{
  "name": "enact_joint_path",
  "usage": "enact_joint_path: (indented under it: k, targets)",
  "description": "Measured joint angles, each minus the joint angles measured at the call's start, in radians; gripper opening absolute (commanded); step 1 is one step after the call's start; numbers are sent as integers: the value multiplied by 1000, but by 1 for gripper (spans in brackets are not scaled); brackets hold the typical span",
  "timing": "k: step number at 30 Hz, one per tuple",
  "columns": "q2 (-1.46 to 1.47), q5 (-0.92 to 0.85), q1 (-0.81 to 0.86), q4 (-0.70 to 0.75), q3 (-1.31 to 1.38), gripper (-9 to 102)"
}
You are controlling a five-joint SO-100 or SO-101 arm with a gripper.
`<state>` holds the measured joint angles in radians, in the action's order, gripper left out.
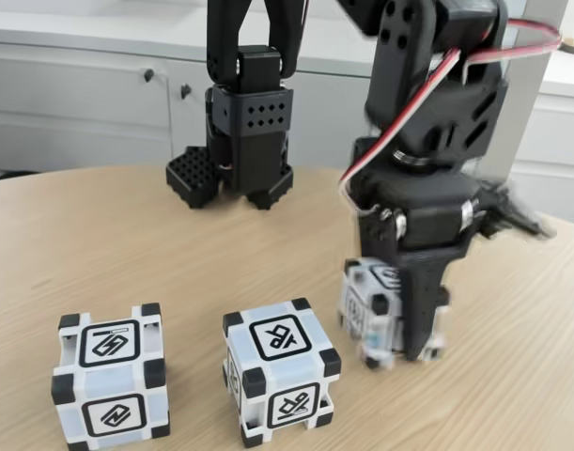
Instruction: Stack cubes from left to right.
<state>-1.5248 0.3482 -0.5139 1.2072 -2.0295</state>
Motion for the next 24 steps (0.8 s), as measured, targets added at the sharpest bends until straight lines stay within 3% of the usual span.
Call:
enact_joint_path:
  k: [7,16,24]
  targets:
    - [-94,-25,6,3,-3,0]
    - [-546,-163,23,3,-5,0]
    - [-713,-364,270,3,-5,0]
